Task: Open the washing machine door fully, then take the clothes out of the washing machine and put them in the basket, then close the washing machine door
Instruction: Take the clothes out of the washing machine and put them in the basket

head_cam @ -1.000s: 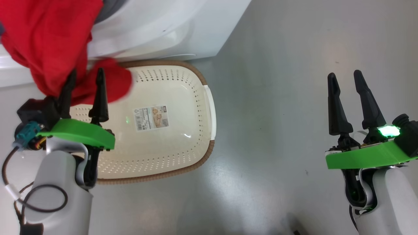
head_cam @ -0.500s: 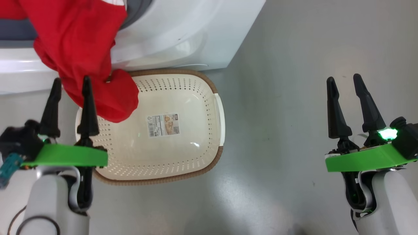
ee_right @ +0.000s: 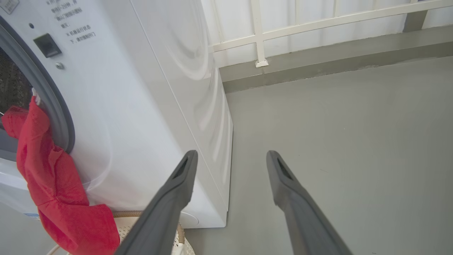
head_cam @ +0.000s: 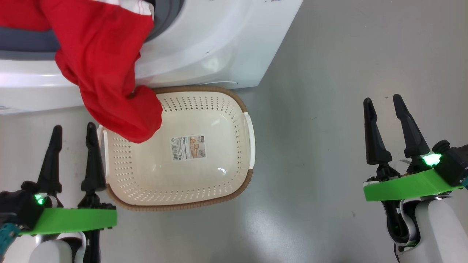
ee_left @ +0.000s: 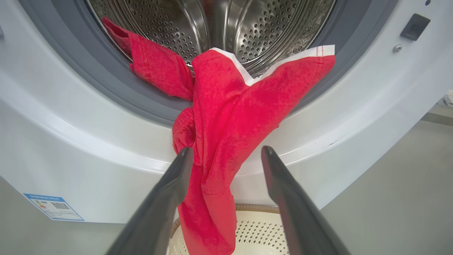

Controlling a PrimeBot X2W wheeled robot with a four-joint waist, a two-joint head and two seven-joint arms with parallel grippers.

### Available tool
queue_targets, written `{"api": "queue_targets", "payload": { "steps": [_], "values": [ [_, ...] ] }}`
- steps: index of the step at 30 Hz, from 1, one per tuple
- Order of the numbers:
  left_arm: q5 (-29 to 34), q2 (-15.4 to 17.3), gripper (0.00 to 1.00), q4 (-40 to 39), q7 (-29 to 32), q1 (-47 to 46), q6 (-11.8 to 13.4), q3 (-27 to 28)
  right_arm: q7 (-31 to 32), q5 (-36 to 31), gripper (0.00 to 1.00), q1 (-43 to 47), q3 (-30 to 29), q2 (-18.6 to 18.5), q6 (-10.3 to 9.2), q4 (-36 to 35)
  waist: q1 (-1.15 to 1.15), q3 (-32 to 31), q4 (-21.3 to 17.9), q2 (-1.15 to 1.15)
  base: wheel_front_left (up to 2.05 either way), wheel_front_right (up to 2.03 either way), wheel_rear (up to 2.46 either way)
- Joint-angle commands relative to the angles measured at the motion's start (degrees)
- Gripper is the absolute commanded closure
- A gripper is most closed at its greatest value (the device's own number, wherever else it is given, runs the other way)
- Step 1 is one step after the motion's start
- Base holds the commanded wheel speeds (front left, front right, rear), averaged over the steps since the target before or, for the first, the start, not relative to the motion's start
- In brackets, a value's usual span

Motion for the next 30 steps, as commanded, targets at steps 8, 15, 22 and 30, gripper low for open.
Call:
{"api": "queue_targets", "payload": {
  "steps": [8, 15, 22, 30],
  "values": [
    [-0.3, 0.7, 0.0, -2.9, -0.3, 0.7, -0.3, 1.4, -0.4, -0.7, 0.0, 1.5, 1.1, -0.3, 0.43, -1.4, 0.0, 0.4, 0.0, 0.0, 0.0, 0.0, 0.0],
    [0.0, 0.7, 0.0, -2.4, -0.3, -1.6, -0.3, 0.5, -0.4, -0.4, 0.0, 1.0, 0.9, -0.3, 0.43, -1.5, 0.0, 1.0, -0.3, 0.0, 0.0, 0.0, 0.0],
    [0.9, 0.7, 0.0, -0.9, -0.3, -7.0, -0.3, -2.3, -0.4, -0.3, 0.0, 0.5, 0.9, -0.3, 0.43, -1.6, 0.0, 1.9, -0.2, 0.0, 0.0, 0.0, 0.0],
    [3.6, 0.7, 0.0, 3.4, -0.3, -15.2, -0.3, -5.4, -0.4, 0.3, 0.0, -1.0, 1.4, -0.3, 0.43, -1.9, 0.0, 3.8, -0.9, 0.0, 0.0, 0.0, 0.0]
  ]
}}
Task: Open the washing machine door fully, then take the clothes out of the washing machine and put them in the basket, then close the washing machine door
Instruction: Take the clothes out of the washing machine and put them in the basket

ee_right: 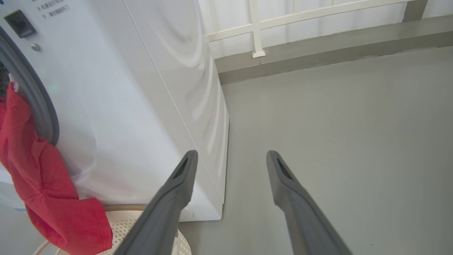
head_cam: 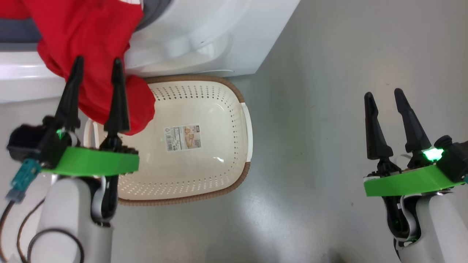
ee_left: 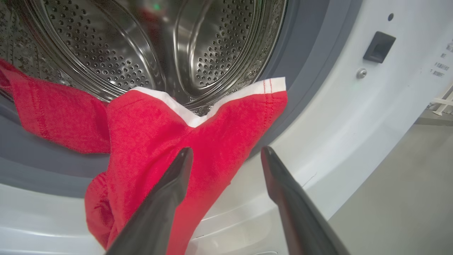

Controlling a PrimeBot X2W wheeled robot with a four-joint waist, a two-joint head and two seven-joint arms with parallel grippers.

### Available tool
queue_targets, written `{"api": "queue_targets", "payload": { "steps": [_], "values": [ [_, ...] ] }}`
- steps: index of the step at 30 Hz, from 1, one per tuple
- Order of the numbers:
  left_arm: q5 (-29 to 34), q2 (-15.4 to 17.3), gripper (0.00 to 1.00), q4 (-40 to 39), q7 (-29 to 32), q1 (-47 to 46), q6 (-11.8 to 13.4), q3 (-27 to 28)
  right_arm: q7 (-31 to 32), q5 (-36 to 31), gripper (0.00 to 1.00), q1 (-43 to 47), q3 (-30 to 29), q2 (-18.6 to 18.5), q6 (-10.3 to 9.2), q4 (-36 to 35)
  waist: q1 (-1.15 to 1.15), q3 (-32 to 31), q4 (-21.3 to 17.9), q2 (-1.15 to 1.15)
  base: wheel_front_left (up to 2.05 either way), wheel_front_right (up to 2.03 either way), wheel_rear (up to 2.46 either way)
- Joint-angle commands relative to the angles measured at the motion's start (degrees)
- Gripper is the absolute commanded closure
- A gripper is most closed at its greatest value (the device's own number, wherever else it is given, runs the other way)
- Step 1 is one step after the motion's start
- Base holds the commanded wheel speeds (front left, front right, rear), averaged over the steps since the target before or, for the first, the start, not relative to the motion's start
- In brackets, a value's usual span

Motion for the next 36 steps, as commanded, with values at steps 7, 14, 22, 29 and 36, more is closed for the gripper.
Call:
{"api": "queue_targets", "payload": {
  "steps": [7, 14, 22, 29, 36],
  "values": [
    [3.3, 1.0, 0.0, 2.1, -0.3, -4.7, -0.3, -0.1, -0.4, 0.8, 0.0, -0.8, 1.2, -0.2, 0.42, -1.7, 0.0, 1.8, -1.1, 0.0, 0.0, 0.0, 0.0],
    [5.5, 1.0, 0.0, 5.4, -0.3, -8.5, 1.2, 0.1, -0.4, 1.2, 0.0, -1.4, 1.3, -0.2, 0.42, -1.9, 0.0, 2.8, -1.7, 0.0, 0.0, 0.0, 0.0],
    [6.1, 1.0, 0.0, 8.1, -0.3, -11.9, 2.4, 2.0, -0.4, 1.4, 0.0, -1.7, 1.3, -0.2, 0.42, -2.0, 0.0, 3.2, -1.8, 0.0, 0.0, 0.0, 0.0],
    [6.1, 1.0, 0.0, 9.3, -0.3, -13.4, 1.9, 4.3, -0.4, 1.5, 0.0, -1.6, 1.5, -0.2, 0.42, -2.0, 0.0, 3.0, -2.0, 0.0, 0.0, 0.0, 0.0],
    [6.9, 1.0, 0.0, 12.7, -0.3, -16.1, 0.7, 4.4, -0.4, 1.6, 0.0, -1.4, 1.6, -0.2, 0.42, -2.1, 0.0, 3.0, -2.1, 0.0, 0.0, 0.0, 0.0]
  ]
}}
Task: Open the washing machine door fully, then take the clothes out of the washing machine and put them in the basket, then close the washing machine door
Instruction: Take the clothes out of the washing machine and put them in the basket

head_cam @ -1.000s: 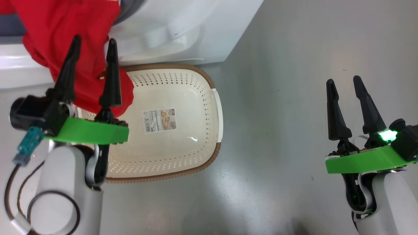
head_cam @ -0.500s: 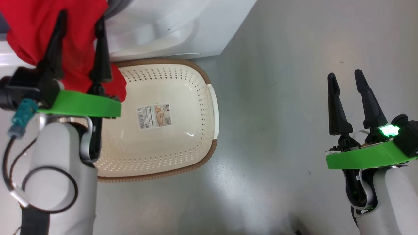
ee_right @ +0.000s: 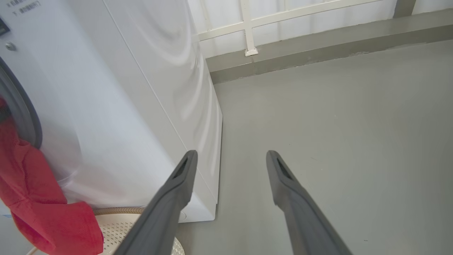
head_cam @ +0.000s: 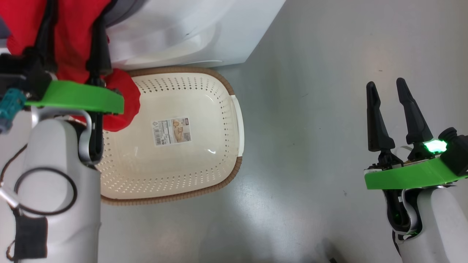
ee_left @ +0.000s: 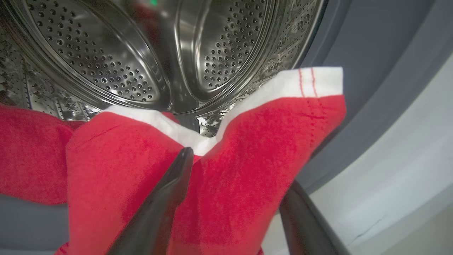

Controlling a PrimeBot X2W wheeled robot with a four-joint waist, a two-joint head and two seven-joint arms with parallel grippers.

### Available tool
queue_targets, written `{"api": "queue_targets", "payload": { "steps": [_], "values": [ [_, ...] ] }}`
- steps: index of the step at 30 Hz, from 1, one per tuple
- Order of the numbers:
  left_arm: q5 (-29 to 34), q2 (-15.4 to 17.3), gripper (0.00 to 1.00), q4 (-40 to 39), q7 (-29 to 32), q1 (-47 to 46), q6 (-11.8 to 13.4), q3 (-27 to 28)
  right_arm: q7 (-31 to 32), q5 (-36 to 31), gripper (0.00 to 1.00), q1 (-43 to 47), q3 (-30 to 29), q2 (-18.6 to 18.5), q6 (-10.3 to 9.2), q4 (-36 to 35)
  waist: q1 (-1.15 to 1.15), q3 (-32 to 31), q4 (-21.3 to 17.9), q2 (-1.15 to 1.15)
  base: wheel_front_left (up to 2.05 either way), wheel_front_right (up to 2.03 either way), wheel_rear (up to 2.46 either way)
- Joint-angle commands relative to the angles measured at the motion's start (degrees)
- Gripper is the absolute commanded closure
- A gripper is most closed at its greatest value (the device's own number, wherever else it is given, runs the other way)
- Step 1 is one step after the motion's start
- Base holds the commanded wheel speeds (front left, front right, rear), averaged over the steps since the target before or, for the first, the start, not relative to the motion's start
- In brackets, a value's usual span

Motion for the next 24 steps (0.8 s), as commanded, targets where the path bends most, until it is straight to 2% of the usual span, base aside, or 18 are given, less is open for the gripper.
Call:
{"api": "queue_targets", "payload": {
  "steps": [1, 13, 14, 15, 17, 18, 24],
  "values": [
    [0.9, 1.5, 0.0, -0.5, -0.3, -0.7, -0.5, 1.3, -0.4, 0.1, 0.0, 0.4, 1.5, -0.2, 0.42, -1.4, 0.0, 0.0, -0.1, 0.0, 0.0, 0.0, 0.0],
    [2.5, 1.7, 0.0, 6.0, -0.3, -6.8, -1.1, 1.0, -0.4, 0.6, 0.0, 0.4, 2.0, -0.2, 0.42, -1.1, 0.0, 0.0, -1.0, 0.0, 0.0, 0.0, 0.0],
    [2.6, 1.8, 0.06, 6.3, -0.3, -7.0, -1.1, 1.0, -0.4, 0.6, 0.0, 0.4, 2.1, -0.2, 0.42, -1.1, 0.0, 0.0, -1.0, 0.0, 0.0, 0.0, 0.0],
    [2.7, 1.9, 0.26, 6.5, -0.3, -7.3, -1.1, 1.0, -0.4, 0.7, 0.0, 0.3, 2.1, -0.2, 0.42, -1.1, 0.0, 0.0, -1.1, 0.0, 0.0, 0.0, 0.0],
    [2.7, 2.0, 0.95, 6.9, -0.3, -7.6, -1.2, 1.1, -0.4, 0.7, 0.0, 0.3, 2.1, -0.2, 0.42, -1.1, 0.0, 0.0, -1.2, 0.0, 0.0, 0.0, 0.0],
    [2.6, 2.0, 1.0, 7.1, -0.3, -7.7, -1.2, 1.1, -0.4, 0.8, 0.0, 0.3, 2.0, -0.2, 0.42, -1.1, 0.0, 0.0, -1.2, 0.0, 0.0, 0.0, 0.0],
    [1.1, 2.0, 1.0, 6.3, -0.3, -6.7, -1.3, 2.1, -0.4, 0.7, 0.0, 0.5, 1.4, -0.2, 0.42, -1.3, 0.0, -0.2, -0.6, 0.0, 0.0, 0.0, 0.0]
  ]
}}
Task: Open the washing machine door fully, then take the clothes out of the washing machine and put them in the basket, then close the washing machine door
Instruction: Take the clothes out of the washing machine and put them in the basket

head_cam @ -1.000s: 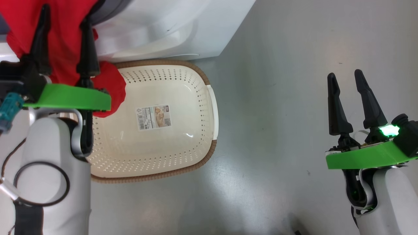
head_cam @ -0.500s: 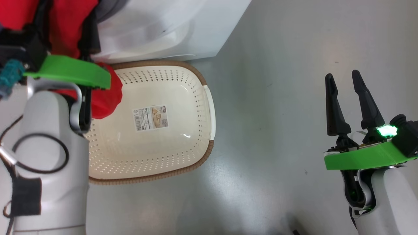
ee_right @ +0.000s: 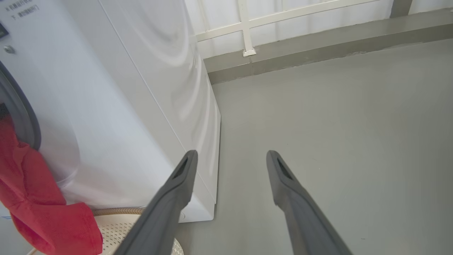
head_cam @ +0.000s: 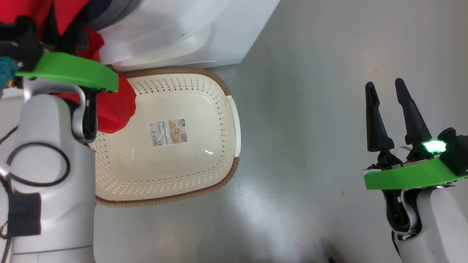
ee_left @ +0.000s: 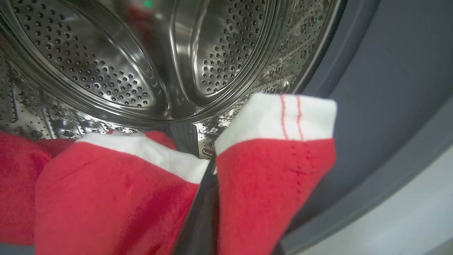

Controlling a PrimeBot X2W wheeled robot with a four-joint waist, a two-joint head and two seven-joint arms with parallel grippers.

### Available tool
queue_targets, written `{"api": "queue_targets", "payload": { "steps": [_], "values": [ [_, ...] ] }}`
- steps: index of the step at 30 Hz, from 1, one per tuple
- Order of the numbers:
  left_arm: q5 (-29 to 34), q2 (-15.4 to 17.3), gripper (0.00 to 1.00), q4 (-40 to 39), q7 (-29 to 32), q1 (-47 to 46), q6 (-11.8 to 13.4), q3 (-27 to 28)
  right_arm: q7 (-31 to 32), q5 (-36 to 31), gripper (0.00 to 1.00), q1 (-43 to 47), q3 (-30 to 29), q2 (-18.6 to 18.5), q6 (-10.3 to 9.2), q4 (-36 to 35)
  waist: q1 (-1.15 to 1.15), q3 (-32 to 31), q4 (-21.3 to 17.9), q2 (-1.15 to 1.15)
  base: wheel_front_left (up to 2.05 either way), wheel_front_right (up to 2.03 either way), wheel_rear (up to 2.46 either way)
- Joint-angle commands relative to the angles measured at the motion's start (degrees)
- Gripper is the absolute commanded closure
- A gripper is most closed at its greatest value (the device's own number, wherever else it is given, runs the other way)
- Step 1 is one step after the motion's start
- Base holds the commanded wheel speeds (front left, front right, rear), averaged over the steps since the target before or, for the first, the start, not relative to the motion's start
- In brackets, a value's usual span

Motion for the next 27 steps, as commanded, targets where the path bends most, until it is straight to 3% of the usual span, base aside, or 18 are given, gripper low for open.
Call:
{"api": "queue_targets", "payload": {
  "steps": [1, 14, 27],
  "values": [
    [-0.4, 2.0, 1.0, -1.7, -0.3, 1.1, -0.3, 1.2, -0.4, 0.2, 0.0, 0.5, 1.1, -0.2, 0.43, -1.3, 0.0, -0.1, 0.2, 0.0, 0.0, 0.0, 0.0],
    [-5.5, 1.6, 1.0, -8.7, -0.3, 15.0, -0.4, 1.0, -0.4, -0.3, 0.0, 1.2, 0.4, -0.2, 0.43, -1.0, 0.0, -2.3, 2.5, 0.0, 0.0, 0.0, 0.0],
    [-8.3, 1.5, 1.0, -2.9, -0.3, 22.9, -0.4, -2.9, -0.4, -0.1, 0.0, 1.3, 0.7, -0.2, 0.43, -0.9, 0.0, -2.2, 2.1, 0.0, 0.0, 0.0, 0.0]
  ]
}}
